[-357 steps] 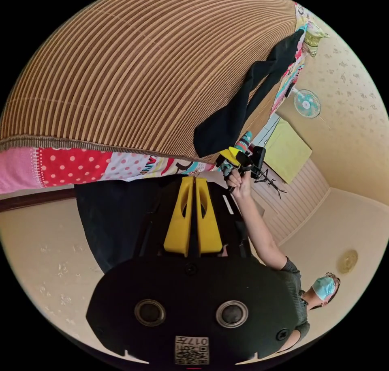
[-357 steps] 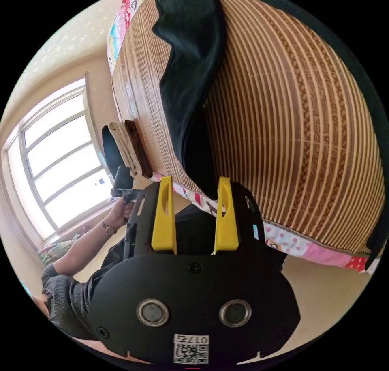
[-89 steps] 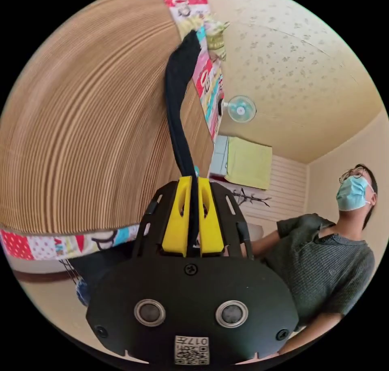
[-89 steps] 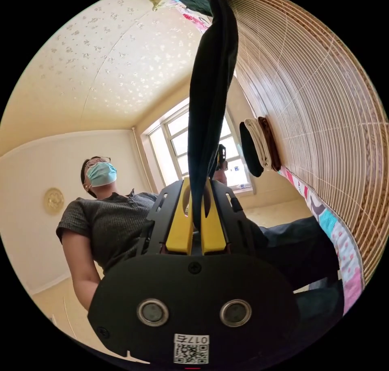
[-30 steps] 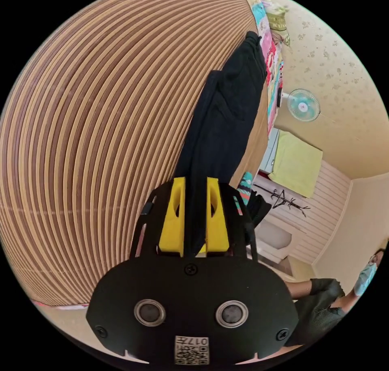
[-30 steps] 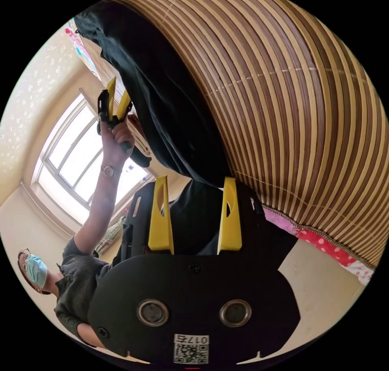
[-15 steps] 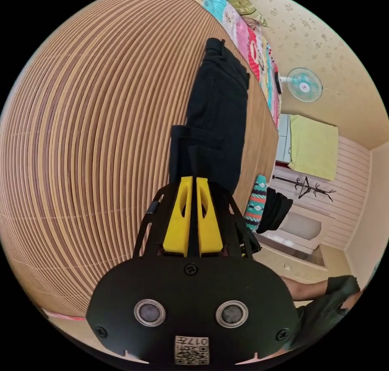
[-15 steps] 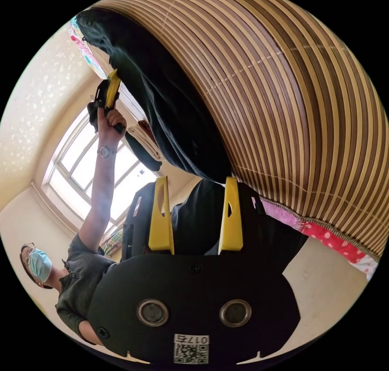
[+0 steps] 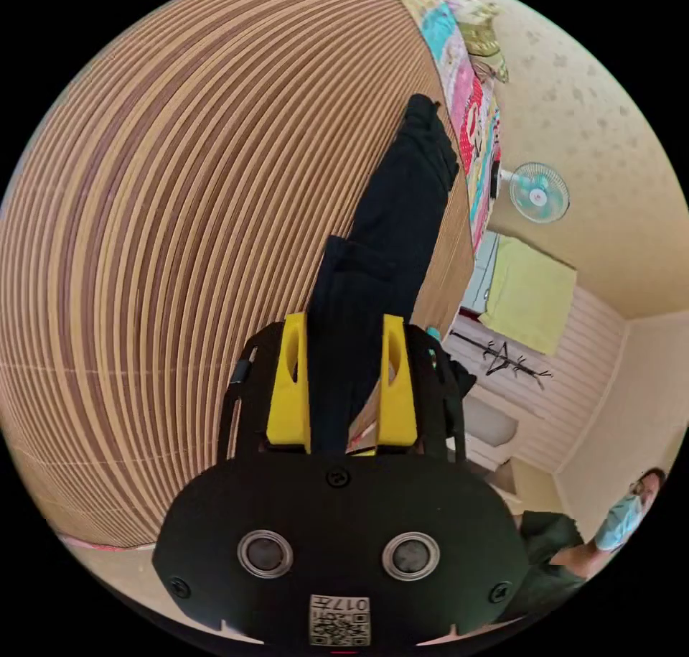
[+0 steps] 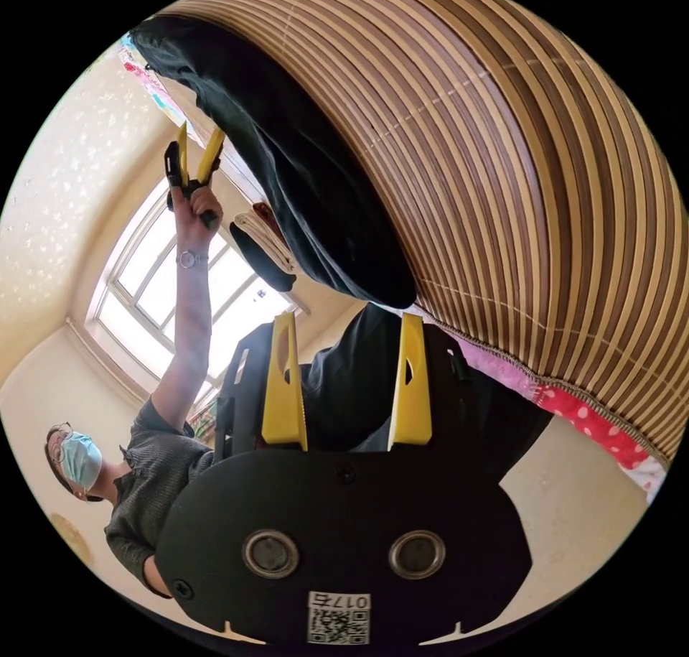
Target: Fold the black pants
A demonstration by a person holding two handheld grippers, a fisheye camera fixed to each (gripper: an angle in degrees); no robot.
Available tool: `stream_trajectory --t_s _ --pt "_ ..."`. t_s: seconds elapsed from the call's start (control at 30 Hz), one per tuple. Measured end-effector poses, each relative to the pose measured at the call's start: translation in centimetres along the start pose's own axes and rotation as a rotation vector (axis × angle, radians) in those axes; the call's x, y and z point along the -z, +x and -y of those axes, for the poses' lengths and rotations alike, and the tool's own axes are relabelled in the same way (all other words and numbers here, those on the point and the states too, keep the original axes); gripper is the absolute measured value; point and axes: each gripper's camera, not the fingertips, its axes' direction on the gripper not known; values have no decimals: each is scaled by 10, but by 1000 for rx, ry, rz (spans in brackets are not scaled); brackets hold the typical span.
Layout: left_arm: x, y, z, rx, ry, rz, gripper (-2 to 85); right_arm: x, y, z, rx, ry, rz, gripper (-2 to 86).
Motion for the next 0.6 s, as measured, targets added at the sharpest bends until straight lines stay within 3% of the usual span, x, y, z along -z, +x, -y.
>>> stream_trajectory --t_s 0.3,0.43,0.6 --pt "-1 23 -26 -140 77 227 38 8 16 -7 -9 20 134 193" --pt "7 32 -33 -243 25 75 31 15 21 -12 -14 24 132 195" --pt "5 101 -54 -724 -160 -232 30 31 25 -22 -11 67 117 200"
